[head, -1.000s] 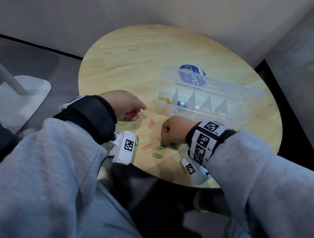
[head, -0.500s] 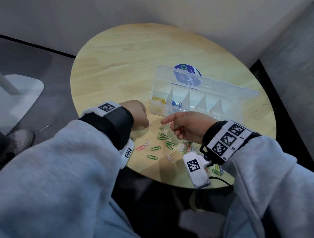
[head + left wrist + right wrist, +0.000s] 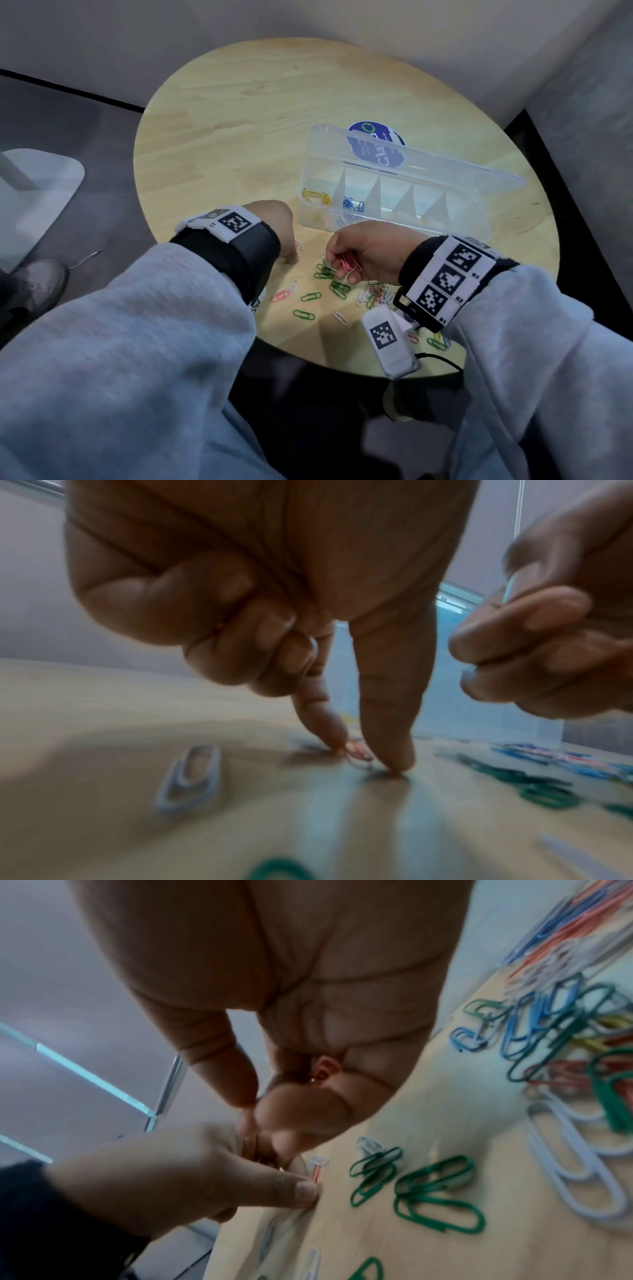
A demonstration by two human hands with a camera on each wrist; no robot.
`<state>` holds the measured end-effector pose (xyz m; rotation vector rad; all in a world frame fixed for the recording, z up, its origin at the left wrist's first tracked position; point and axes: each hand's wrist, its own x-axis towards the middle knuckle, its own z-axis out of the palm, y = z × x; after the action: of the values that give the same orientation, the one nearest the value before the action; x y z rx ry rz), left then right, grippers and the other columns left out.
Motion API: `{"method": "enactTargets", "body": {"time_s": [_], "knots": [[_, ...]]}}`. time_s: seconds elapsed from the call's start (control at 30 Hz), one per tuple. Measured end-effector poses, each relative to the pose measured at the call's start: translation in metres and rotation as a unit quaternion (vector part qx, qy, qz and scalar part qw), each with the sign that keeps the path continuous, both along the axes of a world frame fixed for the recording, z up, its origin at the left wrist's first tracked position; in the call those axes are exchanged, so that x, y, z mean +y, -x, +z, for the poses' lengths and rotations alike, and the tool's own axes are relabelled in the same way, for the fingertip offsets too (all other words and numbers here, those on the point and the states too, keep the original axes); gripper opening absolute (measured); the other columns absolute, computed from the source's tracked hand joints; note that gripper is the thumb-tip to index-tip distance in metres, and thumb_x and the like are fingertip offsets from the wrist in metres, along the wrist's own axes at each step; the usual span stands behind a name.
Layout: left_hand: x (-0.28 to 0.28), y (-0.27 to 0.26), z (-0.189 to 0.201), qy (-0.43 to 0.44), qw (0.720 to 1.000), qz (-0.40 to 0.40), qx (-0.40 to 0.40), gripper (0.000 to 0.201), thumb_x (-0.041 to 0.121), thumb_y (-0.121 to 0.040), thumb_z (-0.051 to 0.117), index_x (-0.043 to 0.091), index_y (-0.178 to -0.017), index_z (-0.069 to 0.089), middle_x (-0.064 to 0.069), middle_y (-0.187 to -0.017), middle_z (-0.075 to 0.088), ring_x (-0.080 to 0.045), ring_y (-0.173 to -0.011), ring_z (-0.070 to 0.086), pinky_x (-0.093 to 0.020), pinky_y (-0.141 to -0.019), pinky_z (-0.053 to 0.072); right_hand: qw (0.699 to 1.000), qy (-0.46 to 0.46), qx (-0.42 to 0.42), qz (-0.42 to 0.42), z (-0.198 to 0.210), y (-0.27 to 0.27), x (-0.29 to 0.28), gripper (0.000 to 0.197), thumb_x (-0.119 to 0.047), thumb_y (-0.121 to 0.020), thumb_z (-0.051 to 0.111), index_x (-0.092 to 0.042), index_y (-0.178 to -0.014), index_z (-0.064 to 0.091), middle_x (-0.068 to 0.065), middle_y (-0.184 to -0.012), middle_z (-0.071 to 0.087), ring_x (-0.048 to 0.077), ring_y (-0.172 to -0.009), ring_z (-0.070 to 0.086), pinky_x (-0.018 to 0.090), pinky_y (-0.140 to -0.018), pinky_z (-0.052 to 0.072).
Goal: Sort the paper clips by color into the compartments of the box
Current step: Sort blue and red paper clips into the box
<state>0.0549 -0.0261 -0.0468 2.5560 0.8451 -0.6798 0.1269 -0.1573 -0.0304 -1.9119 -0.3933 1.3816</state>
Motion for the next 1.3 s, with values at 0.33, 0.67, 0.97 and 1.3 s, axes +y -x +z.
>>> {"method": "enactTargets", "body": {"time_s": [0.33, 0.67, 0.97, 1.3], "knots": [[0.005, 0.006, 0.002, 0.026, 1.0, 0.017, 0.003, 0.025, 0.022, -0.078, 0.069, 0.01, -0.099, 0.072, -0.005, -0.088, 0.069, -0.021, -0.074, 0.058, -0.026, -0.063, 0.044, 0.921, 0.06, -0.261, 0.283, 0.005, 0.021, 0.009, 0.012, -0.022, -0.077, 0.072, -0.03, -0.075, 0.063, -0.012, -0.044, 0.048, 0.001, -0.04, 0.043, 0.022, -0.055, 0.035], [0.044, 0.033, 0.033, 0.199, 0.964, 0.123, -0.125, 0.014, 0.022, -0.078, 0.069, 0.011, -0.073, 0.063, -0.003, -0.064, 0.05, -0.022, -0.06, 0.04, -0.031, -0.067, 0.036, 0.786, 0.097, -0.423, 0.44, -0.008, 0.056, 0.038, 0.013, -0.022, -0.086, 0.061, -0.017, -0.098, 0.061, -0.003, -0.086, 0.055, 0.018, -0.079, 0.05, 0.025, -0.057, 0.037], [0.033, 0.026, 0.044, 0.379, 0.878, 0.194, -0.219, 0.024, -0.006, -0.082, 0.054, 0.015, -0.072, 0.057, 0.0, -0.059, 0.051, -0.003, -0.043, 0.047, -0.01, -0.039, 0.037, 0.922, 0.042, -0.286, 0.256, 0.005, 0.027, 0.024, 0.008, -0.019, -0.078, 0.07, -0.02, -0.073, 0.064, -0.011, -0.056, 0.051, 0.001, -0.05, 0.046, 0.015, -0.052, 0.037], [-0.003, -0.008, 0.057, 0.47, 0.813, 0.263, -0.222, 0.017, 0.004, -0.092, 0.044, 0.005, -0.085, 0.06, -0.006, -0.07, 0.048, -0.011, -0.055, 0.046, -0.01, -0.039, 0.043, 0.987, -0.114, 0.011, -0.112, 0.026, -0.023, -0.024, 0.025, 0.012, -0.088, 0.049, -0.008, -0.075, 0.052, 0.004, -0.055, 0.054, 0.008, -0.04, 0.053, 0.016, -0.038, 0.043]]}}
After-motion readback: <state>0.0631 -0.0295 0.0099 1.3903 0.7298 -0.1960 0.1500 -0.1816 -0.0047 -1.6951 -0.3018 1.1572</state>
